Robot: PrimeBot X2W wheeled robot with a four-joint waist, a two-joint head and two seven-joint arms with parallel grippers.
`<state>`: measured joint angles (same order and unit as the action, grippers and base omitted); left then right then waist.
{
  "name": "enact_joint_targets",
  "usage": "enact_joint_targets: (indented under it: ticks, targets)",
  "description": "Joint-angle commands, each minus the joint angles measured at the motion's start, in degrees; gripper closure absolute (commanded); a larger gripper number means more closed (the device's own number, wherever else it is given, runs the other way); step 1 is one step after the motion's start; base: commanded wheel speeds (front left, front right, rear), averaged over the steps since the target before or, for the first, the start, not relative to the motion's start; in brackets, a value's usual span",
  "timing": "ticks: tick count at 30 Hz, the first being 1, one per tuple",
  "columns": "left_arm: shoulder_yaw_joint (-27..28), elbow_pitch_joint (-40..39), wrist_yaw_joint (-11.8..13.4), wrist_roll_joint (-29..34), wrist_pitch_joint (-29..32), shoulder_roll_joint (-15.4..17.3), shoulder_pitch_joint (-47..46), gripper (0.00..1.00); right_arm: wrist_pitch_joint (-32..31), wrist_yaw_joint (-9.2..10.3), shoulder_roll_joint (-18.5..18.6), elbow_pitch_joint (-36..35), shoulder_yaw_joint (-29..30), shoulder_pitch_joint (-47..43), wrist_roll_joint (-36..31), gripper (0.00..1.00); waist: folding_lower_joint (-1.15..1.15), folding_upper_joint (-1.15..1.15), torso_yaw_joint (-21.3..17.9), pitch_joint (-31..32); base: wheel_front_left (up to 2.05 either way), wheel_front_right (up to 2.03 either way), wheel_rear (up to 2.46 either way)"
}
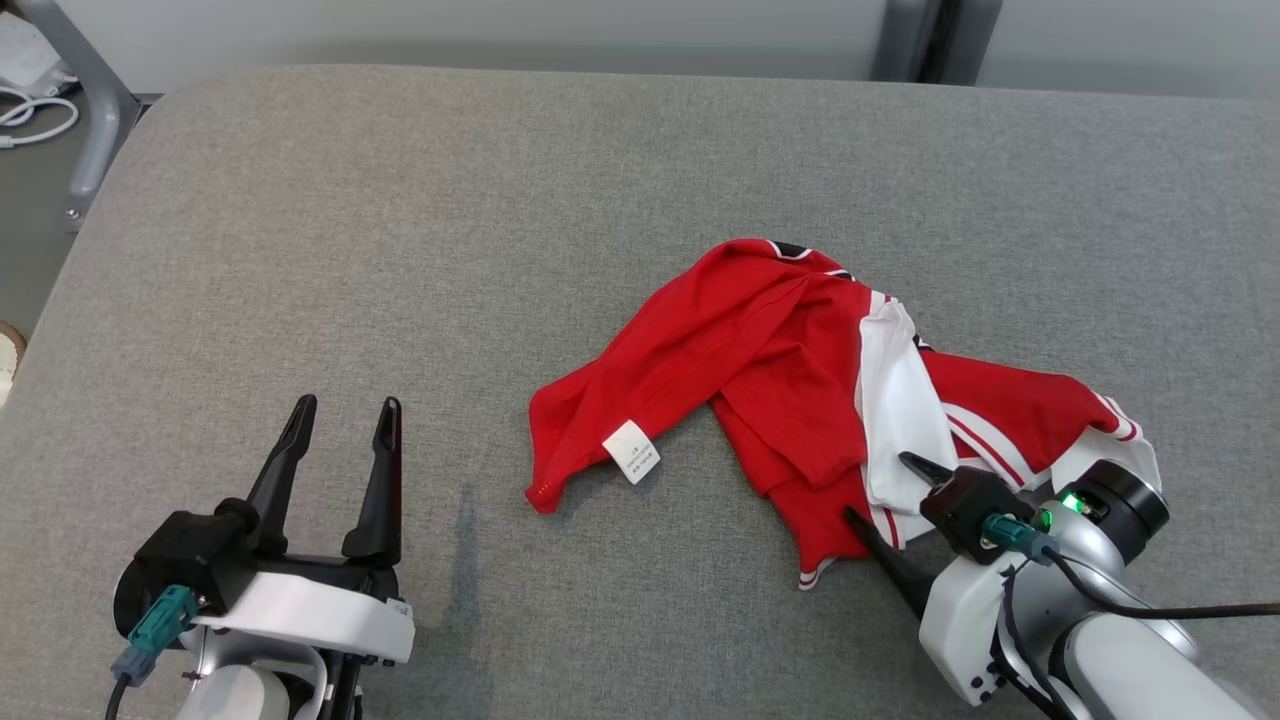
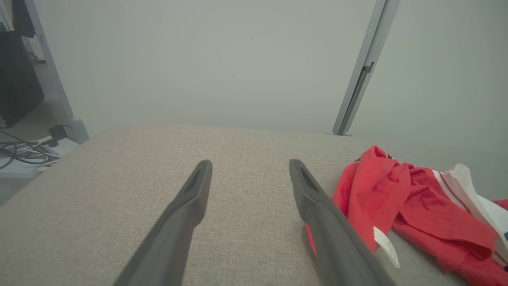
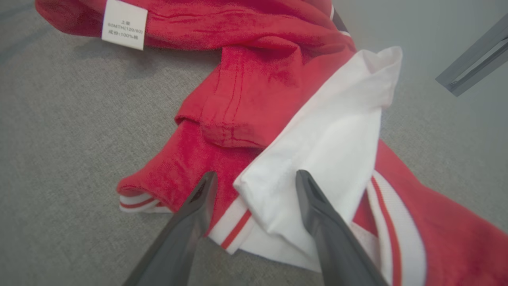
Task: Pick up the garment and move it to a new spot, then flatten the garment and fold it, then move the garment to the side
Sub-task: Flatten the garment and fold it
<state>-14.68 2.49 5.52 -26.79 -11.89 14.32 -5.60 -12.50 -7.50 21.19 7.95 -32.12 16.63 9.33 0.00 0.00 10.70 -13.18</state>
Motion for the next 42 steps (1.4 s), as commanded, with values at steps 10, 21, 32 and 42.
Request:
enact_joint_targets:
  ticks: [10, 21, 32, 42]
  targets:
    - [0.52, 2.61, -0.69, -0.18, -1.77, -0.19, -2.34, 0.0, 3.9, 0.02, -4.04, 0.81, 10.9, -0.76, 0.02, 1.0, 0.0, 0.0, -0.65, -0.92, 0.0, 0.0, 0.0]
    - [0.74, 2.92, -0.59, -0.02, -2.21, 0.49, -2.48, 0.0, 6.53, 0.02, -5.47, -9.47, 29.16, -2.32, 0.62, 1.0, 0.0, 0.0, -3.23, 0.06, 0.0, 0.0, 0.0]
    - [0.29, 3.02, -0.88, -0.19, -2.27, 0.87, -2.89, 0.0, 4.75, 0.02, -0.84, -11.63, 28.79, 3.09, 3.15, 1.0, 0.0, 0.0, -4.46, -0.24, 0.0, 0.0, 0.0]
    - [-0.18, 3.49, -1.38, -0.39, -2.22, 1.1, -3.36, 0.0, 8.23, 0.02, -4.65, -1.33, 24.86, -7.76, 7.12, 1.0, 0.0, 0.0, -4.69, -0.79, 0.0, 0.0, 0.0]
